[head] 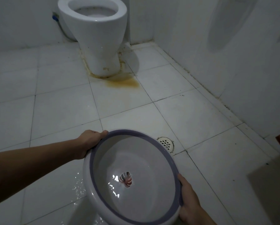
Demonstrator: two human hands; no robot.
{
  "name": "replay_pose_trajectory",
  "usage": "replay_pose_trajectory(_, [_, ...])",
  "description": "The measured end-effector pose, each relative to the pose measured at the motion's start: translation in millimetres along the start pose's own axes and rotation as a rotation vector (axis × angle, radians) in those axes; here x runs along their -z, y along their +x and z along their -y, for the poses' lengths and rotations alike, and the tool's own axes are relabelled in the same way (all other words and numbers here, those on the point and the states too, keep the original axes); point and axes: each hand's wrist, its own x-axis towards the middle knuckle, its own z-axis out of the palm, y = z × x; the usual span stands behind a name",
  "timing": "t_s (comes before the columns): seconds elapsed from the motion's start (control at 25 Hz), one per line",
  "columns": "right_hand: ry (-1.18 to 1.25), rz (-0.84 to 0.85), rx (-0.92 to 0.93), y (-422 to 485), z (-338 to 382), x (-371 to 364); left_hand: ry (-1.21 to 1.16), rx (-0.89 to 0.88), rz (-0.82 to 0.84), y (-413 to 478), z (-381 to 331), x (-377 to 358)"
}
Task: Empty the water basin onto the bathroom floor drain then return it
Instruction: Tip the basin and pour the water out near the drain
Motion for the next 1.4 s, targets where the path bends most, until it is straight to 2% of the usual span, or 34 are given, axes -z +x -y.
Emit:
replay_pose_trajectory(0.48, [0.023,0.0,-0.054,-2.4,0.3,-0.6,-0.01,0.013,0.006,2.3,-0.2,0.3])
replay_pose_trajectory(1.4, [-0.029,-0.011,0.005,-11.3,3.3,-6.2,-0.006,0.001,-0.003,1.1,-8.8,5.5])
